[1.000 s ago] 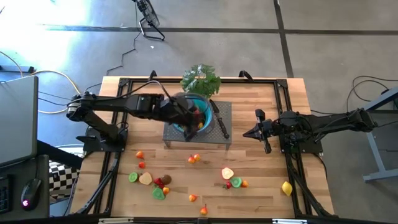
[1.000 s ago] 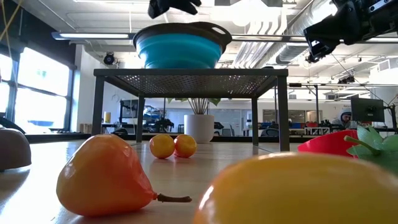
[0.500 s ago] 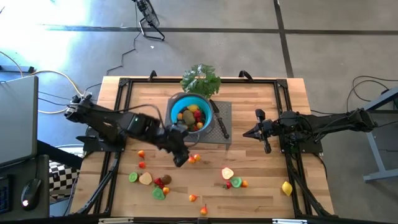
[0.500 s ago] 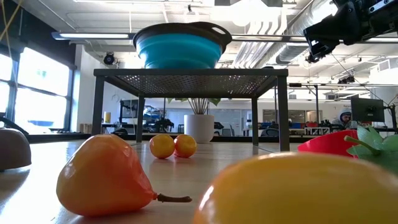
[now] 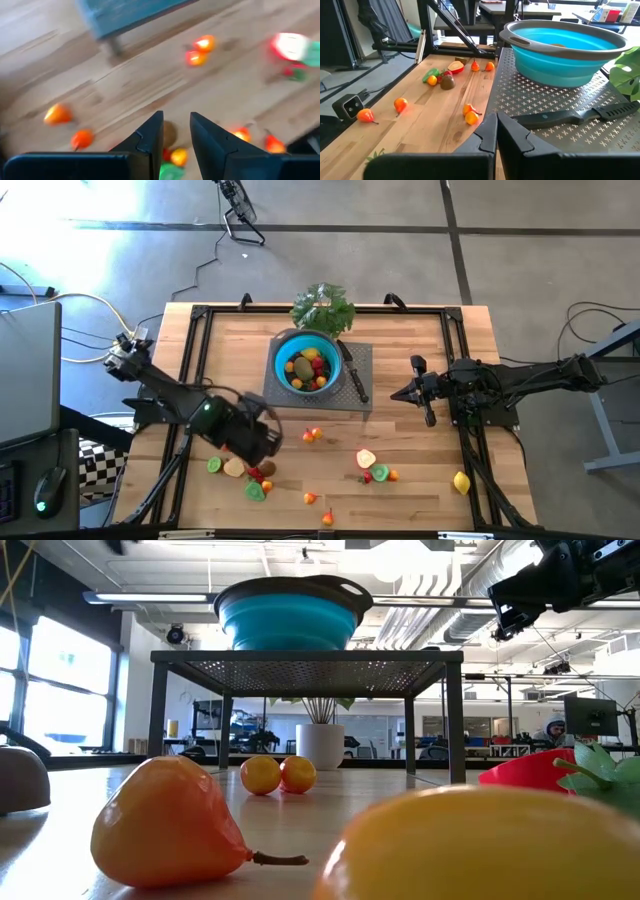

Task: Pick & Place Fruit
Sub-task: Put the pear into the blue strainer bowl on the shelf

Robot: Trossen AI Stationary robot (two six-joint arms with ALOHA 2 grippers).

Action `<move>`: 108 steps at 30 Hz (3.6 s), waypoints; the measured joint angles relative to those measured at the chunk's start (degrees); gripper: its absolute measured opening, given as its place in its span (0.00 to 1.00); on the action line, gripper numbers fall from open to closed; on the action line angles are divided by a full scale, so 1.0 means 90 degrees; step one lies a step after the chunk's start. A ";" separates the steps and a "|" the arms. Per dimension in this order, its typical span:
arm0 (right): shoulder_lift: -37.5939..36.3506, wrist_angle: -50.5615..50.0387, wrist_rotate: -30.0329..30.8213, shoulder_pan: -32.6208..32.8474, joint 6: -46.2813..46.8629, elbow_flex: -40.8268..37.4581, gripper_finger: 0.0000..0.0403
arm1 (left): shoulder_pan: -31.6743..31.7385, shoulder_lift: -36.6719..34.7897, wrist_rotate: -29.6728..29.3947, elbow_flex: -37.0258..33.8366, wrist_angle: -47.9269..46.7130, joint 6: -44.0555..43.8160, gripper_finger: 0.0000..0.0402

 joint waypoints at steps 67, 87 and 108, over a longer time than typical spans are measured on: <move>0.0527 0.0000 -0.0025 0.0002 0.0024 0.0000 0.01 | -0.1059 -0.0340 0.1177 -0.3651 0.0722 -0.3986 0.23; 0.0527 -0.0005 -0.0026 0.0001 0.0024 0.0000 0.01 | -0.1060 -0.1786 0.1228 -0.4883 0.1343 -0.4055 0.23; 0.0527 -0.0005 -0.0029 0.0002 0.0046 0.0000 0.01 | -0.1059 -0.1809 0.1177 -0.4886 0.1312 -0.3519 0.23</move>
